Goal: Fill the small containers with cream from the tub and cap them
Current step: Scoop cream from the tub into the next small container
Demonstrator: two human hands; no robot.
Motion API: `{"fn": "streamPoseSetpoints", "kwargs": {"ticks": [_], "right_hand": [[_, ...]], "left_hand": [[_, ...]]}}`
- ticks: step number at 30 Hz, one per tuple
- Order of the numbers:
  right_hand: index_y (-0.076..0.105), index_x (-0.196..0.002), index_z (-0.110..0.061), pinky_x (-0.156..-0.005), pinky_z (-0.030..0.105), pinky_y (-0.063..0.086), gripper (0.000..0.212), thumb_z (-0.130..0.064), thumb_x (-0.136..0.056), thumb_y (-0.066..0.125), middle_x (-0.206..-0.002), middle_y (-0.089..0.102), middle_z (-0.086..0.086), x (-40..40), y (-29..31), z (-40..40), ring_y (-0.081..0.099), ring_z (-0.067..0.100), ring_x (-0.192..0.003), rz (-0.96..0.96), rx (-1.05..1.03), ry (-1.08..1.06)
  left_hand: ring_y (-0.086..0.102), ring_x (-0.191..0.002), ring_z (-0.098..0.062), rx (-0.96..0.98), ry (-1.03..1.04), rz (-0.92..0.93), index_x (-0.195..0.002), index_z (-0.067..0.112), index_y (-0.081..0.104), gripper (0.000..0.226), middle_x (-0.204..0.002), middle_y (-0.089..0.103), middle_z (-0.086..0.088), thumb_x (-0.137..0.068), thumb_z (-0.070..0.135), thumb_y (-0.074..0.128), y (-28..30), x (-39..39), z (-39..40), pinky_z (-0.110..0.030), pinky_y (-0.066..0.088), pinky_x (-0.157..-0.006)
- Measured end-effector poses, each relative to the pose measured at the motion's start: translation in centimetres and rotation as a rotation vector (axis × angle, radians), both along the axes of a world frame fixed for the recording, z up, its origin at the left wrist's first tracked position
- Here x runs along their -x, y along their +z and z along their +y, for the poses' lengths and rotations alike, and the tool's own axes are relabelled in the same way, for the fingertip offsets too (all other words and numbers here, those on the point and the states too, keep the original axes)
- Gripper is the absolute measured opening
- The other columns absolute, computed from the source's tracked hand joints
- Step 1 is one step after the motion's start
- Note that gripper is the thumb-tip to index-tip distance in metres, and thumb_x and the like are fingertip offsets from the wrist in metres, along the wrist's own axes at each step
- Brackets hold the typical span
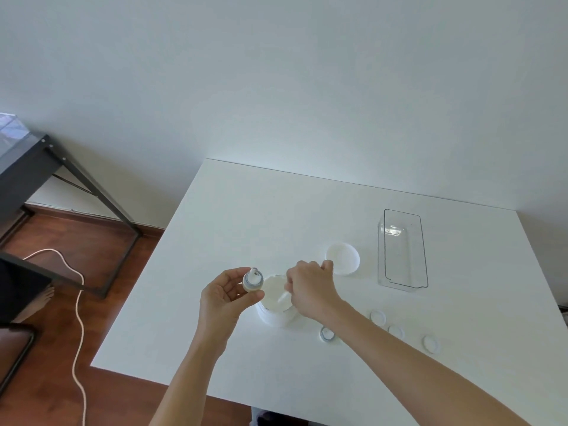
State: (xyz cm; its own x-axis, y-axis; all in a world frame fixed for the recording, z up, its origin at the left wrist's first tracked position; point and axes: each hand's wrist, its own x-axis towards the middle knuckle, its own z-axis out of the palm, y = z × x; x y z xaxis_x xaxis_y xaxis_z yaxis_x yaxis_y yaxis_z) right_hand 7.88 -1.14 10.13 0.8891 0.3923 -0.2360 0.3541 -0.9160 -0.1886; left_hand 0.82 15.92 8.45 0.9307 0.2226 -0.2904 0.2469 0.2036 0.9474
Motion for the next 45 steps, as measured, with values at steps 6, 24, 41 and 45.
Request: {"fn": "streamPoseSetpoints", "kwargs": {"ticks": [6, 24, 41, 45], "right_hand": [[0.055, -0.07, -0.019, -0.078, 0.034, 0.025, 0.025, -0.027, -0.093, 0.054, -0.06, 0.049, -0.011, -0.9, 1.0, -4.0, 0.051, 0.018, -0.072, 0.214, -0.295, -0.421], [0.065, -0.073, -0.024, -0.077, 0.031, 0.028, 0.016, -0.017, -0.087, 0.069, -0.075, 0.059, -0.011, 1.9, 5.8, -4.2, 0.052, 0.005, -0.069, -0.372, -0.659, -0.159], [0.069, -0.079, -0.027, -0.077, 0.035, 0.021, 0.027, -0.004, -0.088, 0.057, -0.077, 0.057, -0.013, 2.4, 3.3, -6.8, 0.049, 0.012, -0.08, -1.014, -0.326, 0.254], [0.069, -0.074, -0.027, -0.077, 0.033, 0.02, 0.017, -0.014, -0.085, 0.067, -0.074, 0.06, -0.012, 2.7, 3.8, -6.9, 0.049, 0.01, -0.075, -0.907, -0.424, 0.091]], "left_hand": [[0.075, -0.084, -0.012, -0.001, 0.035, 0.025, -0.101, 0.02, 0.075, 0.041, -0.098, 0.08, -0.004, -0.072, -0.009, 0.083, -0.5, 0.0, 0.3, -0.021, 0.06, -0.075], [0.077, -0.09, -0.018, 0.078, -0.058, 0.048, -0.104, 0.011, 0.075, 0.043, -0.098, 0.08, -0.009, -0.064, 0.004, 0.088, 0.6, -1.0, -2.3, -0.016, 0.056, -0.073], [0.077, -0.093, -0.021, 0.119, -0.046, 0.033, -0.103, 0.009, 0.076, 0.039, -0.1, 0.08, -0.013, -0.068, -0.004, 0.087, 0.9, -1.2, -1.9, -0.018, 0.057, -0.075], [0.076, -0.088, -0.016, 0.077, -0.033, 0.04, -0.104, 0.009, 0.074, 0.039, -0.097, 0.08, -0.009, -0.071, -0.009, 0.084, 0.7, -1.2, -1.7, -0.017, 0.057, -0.074]]}}
